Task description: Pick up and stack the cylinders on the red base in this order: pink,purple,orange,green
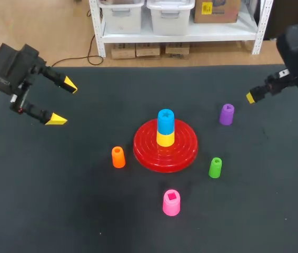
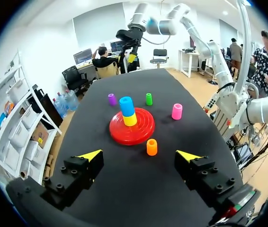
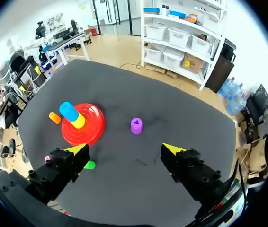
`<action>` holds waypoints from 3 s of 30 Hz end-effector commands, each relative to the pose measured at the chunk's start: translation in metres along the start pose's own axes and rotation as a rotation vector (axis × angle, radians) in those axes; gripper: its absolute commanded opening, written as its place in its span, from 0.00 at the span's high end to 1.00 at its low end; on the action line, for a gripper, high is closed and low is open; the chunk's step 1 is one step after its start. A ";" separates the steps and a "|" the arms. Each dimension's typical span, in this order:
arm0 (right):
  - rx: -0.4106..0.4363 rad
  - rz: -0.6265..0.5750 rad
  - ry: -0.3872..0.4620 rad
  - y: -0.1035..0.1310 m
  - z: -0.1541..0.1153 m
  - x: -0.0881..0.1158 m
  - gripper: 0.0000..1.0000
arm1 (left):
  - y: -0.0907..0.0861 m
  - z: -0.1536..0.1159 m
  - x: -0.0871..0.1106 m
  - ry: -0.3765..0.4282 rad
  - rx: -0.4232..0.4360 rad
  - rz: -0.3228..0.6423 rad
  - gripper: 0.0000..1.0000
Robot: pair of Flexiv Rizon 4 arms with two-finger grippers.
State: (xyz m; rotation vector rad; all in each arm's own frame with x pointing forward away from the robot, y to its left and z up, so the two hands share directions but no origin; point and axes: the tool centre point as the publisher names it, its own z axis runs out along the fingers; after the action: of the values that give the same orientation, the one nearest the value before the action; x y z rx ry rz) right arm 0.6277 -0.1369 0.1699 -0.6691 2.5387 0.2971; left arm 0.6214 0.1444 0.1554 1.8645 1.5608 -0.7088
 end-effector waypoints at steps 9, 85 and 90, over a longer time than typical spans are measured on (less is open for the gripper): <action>0.079 -0.044 0.160 0.051 -0.010 0.001 0.00 | 0.001 0.000 0.001 -0.001 0.002 0.001 0.00; -0.074 -0.428 0.416 0.248 0.051 0.114 0.00 | 0.001 0.000 0.001 -0.001 0.002 0.001 0.00; -0.069 -0.430 0.413 0.249 0.059 0.117 0.00 | 0.001 0.000 0.001 -0.001 0.002 0.001 0.00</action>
State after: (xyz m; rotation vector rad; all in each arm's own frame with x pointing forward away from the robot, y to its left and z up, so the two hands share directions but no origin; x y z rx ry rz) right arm 0.4364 0.0471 0.0865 -1.4011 2.6786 0.1004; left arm 0.6214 0.1443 0.1554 1.8646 1.5609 -0.7087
